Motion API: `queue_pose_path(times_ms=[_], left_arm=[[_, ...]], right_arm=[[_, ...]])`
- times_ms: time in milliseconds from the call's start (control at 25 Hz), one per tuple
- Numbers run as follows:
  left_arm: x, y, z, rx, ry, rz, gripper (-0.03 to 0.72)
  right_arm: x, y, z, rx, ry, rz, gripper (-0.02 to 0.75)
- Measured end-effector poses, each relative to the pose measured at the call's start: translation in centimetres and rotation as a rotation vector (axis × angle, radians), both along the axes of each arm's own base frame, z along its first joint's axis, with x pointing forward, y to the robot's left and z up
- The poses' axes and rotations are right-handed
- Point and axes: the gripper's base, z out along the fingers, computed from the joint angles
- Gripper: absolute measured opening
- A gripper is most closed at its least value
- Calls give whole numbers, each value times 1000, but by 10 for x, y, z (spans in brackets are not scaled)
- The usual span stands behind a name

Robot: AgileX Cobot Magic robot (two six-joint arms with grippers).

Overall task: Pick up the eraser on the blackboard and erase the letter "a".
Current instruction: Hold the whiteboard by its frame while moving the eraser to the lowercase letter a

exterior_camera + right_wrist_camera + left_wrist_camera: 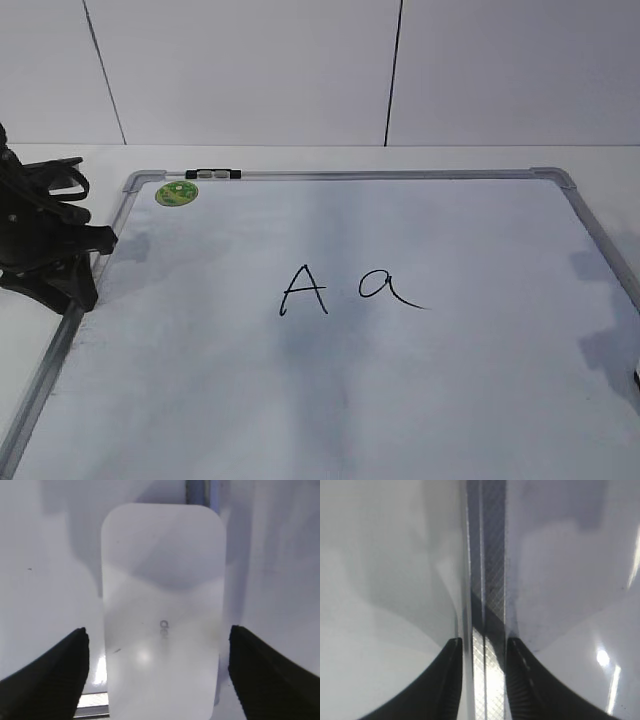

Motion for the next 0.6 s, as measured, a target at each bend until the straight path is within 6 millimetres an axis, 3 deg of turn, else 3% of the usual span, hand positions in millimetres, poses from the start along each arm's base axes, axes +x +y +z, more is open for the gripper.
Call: queue_pose_path(times_ms=[600], left_arm=[[0, 0, 0, 1, 0, -1, 218]], right_arm=[[7, 0, -9, -5, 6, -21, 654]])
